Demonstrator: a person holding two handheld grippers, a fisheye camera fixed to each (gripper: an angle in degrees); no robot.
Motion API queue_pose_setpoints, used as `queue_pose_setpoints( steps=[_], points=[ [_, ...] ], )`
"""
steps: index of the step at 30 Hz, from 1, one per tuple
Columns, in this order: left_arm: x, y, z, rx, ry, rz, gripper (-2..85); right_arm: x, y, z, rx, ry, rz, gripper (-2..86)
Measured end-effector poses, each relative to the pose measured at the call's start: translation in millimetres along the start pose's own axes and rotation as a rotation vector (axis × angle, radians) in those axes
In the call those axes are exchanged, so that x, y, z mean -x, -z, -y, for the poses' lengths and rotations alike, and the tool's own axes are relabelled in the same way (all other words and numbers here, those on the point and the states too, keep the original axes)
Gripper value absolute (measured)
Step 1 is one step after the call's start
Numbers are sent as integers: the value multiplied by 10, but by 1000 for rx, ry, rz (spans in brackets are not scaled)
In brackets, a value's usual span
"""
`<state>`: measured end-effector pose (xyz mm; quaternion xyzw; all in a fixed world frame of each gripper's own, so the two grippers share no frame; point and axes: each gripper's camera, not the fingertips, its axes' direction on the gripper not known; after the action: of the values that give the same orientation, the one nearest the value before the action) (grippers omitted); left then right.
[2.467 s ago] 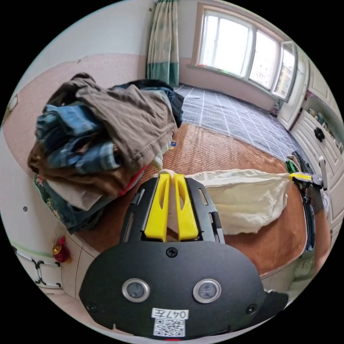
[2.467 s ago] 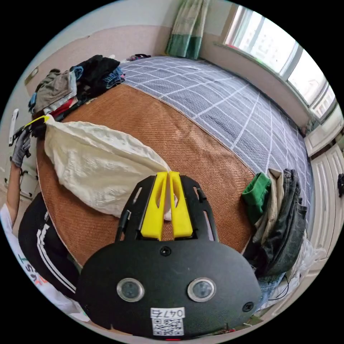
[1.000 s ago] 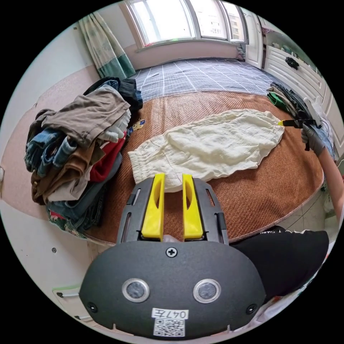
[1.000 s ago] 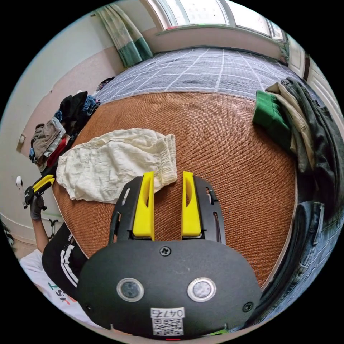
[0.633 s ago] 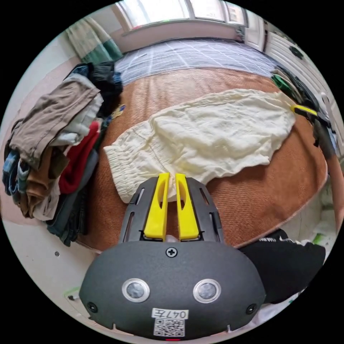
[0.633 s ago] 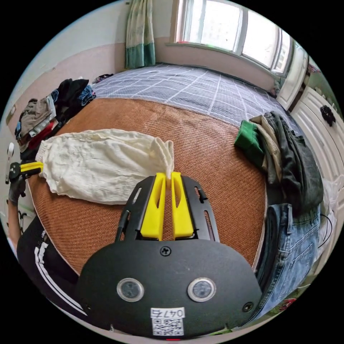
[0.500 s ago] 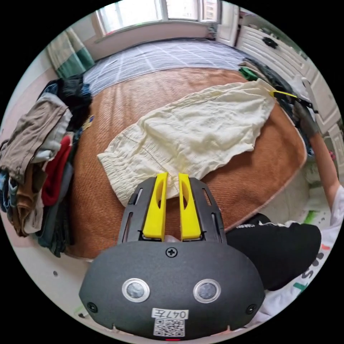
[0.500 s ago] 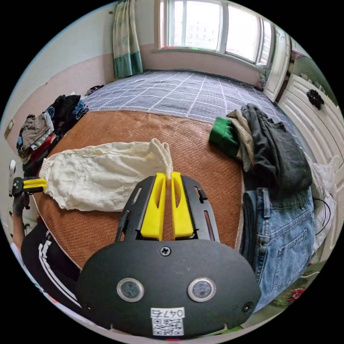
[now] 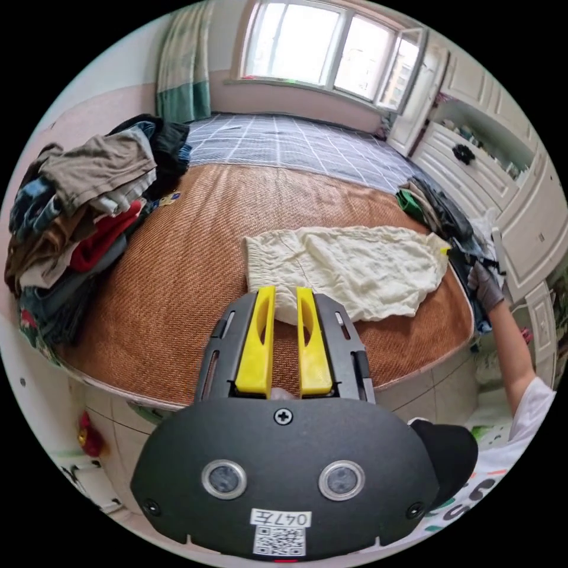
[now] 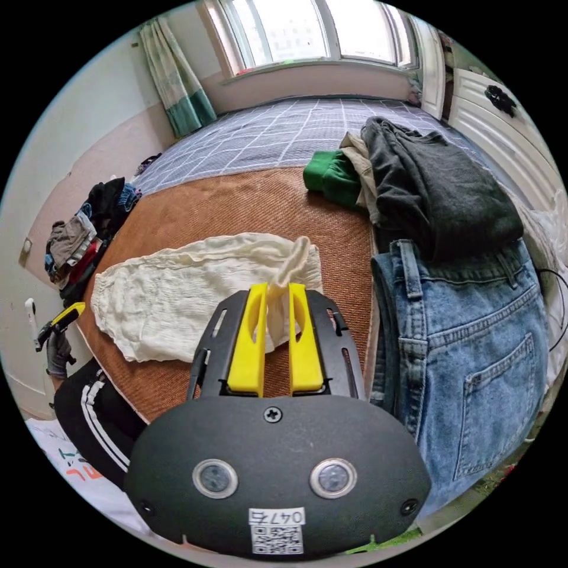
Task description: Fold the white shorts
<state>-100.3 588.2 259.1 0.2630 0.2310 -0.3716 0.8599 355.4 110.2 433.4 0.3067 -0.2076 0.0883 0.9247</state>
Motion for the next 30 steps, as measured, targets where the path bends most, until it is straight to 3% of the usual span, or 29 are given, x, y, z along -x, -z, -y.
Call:
queue_pose_setpoints(
  steps=[6,9,15,23,26,30],
  points=[
    [-290,207,-235,-10,-64,63,55,-146,233,-14,-45,-86,-77,5],
    [-416,326,-259,0,-110,104,56,-182,154,1,63,-67,-82,46],
    [-158,370,-311,65,-67,134,57,-181,249,-173,20,-194,-102,64],
    [51,393,-916,114,-58,144,59,743,208,24,15,-21,-353,27],
    [175,611,-1191,63,-31,132,61,1085,290,140,5,30,-431,15],
    [479,1084,-1771,-98,57,156,67,1419,876,252,-167,7,-411,-2]
  ],
)
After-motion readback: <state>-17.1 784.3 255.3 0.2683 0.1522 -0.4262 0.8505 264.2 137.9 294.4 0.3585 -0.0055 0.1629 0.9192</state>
